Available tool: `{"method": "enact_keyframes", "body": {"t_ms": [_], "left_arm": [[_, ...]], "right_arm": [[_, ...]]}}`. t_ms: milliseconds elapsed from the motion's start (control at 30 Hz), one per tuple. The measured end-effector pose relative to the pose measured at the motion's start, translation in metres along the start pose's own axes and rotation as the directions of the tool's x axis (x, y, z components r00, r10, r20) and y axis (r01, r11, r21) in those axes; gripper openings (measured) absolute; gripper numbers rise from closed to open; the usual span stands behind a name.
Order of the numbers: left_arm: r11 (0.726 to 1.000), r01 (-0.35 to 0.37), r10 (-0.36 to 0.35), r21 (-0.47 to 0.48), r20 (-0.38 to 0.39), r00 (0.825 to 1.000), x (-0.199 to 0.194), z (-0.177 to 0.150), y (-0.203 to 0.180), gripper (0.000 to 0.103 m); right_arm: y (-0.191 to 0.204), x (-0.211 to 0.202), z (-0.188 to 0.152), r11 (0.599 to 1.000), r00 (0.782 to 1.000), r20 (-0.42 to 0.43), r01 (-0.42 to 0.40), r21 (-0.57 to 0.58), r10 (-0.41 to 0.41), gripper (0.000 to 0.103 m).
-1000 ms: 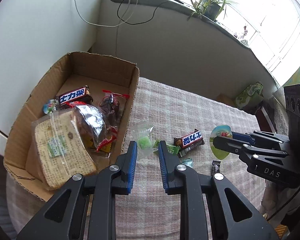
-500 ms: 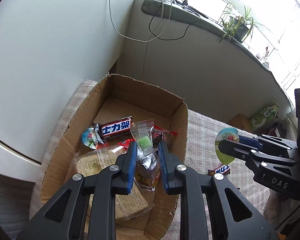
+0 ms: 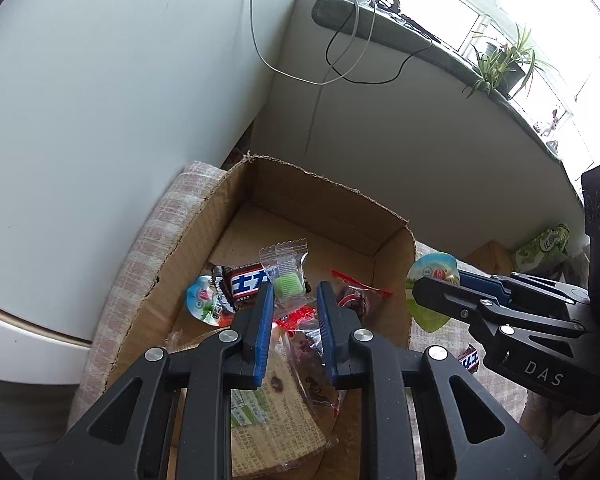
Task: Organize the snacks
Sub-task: 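Carry the clear candy and green jelly cup into the box and release them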
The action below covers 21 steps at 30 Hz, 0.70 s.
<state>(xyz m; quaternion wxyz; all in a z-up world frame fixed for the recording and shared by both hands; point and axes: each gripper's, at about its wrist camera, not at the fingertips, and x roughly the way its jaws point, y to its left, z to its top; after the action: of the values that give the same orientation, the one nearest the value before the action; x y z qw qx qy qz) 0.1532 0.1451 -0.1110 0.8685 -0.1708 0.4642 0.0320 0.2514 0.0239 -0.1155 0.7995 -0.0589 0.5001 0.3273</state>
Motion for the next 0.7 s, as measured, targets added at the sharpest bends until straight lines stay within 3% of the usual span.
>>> {"method": "enact_keyframes", "body": {"t_ms": [600,667,700], "left_arm": [[1.0,-0.017,0.017,0.005,-0.024,1.0,0.01,0.006,-0.002,0.021],[1.0,-0.023,0.023,0.005,-0.025,0.999,0.01,0.007,-0.003,0.022],[1.0,-0.025,0.025,0.004,-0.025,0.999,0.01,0.007,-0.003,0.022]], "right_arm": [[0.011,0.014,0.005,0.999,1.0,-0.023,-0.02,-0.028,0.02,0.026],[0.011,0.014,0.005,0.999,1.0,-0.023,-0.014,-0.031,0.013,0.035],[0.011,0.013,0.006,0.999,1.0,-0.021,-0.008,-0.032,0.007,0.051]]}}
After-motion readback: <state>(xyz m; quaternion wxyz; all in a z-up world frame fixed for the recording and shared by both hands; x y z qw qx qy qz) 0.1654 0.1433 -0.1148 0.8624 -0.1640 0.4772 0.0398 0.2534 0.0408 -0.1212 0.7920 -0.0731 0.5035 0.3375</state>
